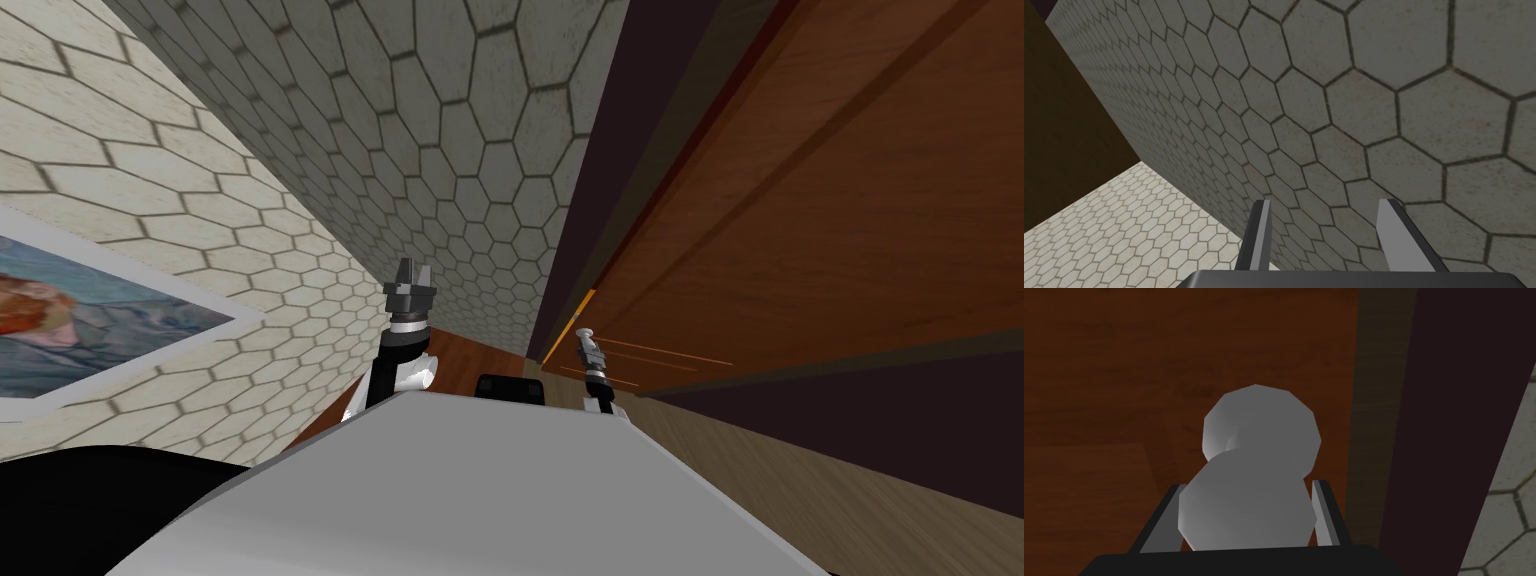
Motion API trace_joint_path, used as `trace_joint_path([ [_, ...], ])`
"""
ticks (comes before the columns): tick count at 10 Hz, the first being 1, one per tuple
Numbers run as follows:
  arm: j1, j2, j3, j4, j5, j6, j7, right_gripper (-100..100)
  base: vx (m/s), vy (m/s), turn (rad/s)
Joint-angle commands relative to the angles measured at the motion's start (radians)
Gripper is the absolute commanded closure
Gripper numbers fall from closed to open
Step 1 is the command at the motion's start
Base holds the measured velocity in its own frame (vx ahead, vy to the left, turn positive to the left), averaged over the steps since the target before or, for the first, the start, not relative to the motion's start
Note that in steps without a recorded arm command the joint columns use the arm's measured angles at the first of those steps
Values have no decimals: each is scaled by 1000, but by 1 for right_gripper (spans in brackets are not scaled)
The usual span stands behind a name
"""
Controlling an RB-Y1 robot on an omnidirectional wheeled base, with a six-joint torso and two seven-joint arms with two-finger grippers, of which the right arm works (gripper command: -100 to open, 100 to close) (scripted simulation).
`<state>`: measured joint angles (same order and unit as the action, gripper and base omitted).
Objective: Pull the door open
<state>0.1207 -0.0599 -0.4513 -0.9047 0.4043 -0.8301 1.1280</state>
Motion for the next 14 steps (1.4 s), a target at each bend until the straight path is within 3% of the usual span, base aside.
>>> trace_joint_path([
  [1, 0, 0, 11, -1, -11, 0, -33, 100, -25, -3, 18],
  [14, -11, -32, 108, 3, -143, -1, -341, 100, -39, -4, 18],
])
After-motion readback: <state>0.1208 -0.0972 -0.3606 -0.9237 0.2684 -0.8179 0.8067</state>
